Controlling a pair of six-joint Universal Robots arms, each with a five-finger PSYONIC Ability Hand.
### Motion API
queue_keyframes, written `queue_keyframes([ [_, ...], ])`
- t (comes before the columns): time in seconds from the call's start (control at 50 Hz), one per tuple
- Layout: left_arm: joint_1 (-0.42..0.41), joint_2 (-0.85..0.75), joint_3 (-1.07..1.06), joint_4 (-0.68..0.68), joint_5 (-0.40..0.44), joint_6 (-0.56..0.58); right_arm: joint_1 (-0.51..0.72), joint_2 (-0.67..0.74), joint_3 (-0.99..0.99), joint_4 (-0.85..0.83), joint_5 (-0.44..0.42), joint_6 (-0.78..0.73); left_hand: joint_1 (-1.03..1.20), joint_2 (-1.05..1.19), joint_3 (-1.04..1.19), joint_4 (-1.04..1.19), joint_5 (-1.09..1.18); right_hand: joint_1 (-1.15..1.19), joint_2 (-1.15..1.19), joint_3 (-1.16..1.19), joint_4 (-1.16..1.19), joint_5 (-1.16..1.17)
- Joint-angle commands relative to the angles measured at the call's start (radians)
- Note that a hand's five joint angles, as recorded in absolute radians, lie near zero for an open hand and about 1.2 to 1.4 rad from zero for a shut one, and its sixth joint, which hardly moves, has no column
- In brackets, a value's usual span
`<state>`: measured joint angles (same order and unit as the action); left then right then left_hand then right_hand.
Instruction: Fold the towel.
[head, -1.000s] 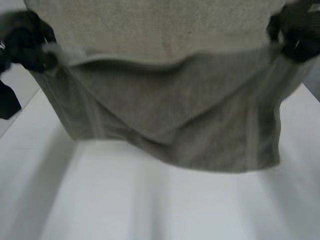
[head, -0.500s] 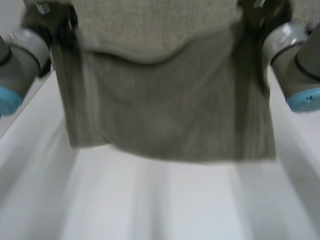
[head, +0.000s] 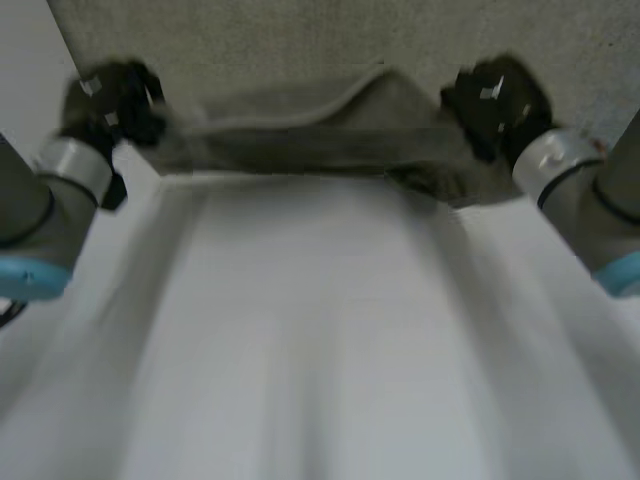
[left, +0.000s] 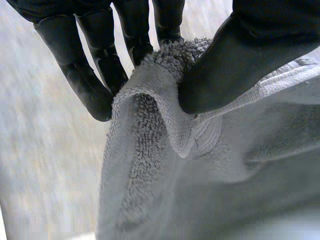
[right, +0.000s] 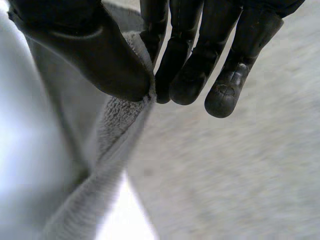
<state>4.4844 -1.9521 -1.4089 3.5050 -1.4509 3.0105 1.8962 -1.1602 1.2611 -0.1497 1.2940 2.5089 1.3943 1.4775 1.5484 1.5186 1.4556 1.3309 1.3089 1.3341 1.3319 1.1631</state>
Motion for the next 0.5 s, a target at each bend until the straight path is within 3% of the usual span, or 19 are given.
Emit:
queue_keyframes([
  [0.02, 0.029, -0.034, -0.177, 0.040, 0.093, 0.110, -0.005, 0.031, 0.158, 0.036, -0.028, -0.038, 0.002, -0.081, -0.152, -0.122, -0.234, 0.065, 0.087, 0.062, 0.064, 0.059],
  [0.12, 0.093, -0.022, -0.307, 0.054, 0.129, 0.258, -0.008, 0.027, 0.300, 0.042, -0.039, -0.102, 0.002, -0.081, -0.152, -0.122, -0.234, 0.065, 0.087, 0.062, 0.064, 0.059],
  [0.22, 0.111, -0.016, -0.376, 0.051, 0.133, 0.304, -0.008, 0.001, 0.377, 0.042, -0.035, -0.102, 0.002, -0.081, -0.152, -0.122, -0.234, 0.065, 0.087, 0.062, 0.064, 0.059],
  [0.4, 0.154, 0.082, -0.482, 0.042, 0.133, 0.304, -0.012, -0.118, 0.459, 0.044, -0.035, -0.104, 0.002, -0.081, -0.152, -0.122, -0.234, 0.065, 0.087, 0.062, 0.064, 0.059],
  [0.5, 0.173, 0.272, -0.541, 0.006, 0.181, 0.282, -0.063, -0.295, 0.454, 0.097, -0.054, -0.102, 0.002, -0.081, -0.152, -0.122, -0.234, 0.065, 0.087, 0.062, 0.064, 0.059],
])
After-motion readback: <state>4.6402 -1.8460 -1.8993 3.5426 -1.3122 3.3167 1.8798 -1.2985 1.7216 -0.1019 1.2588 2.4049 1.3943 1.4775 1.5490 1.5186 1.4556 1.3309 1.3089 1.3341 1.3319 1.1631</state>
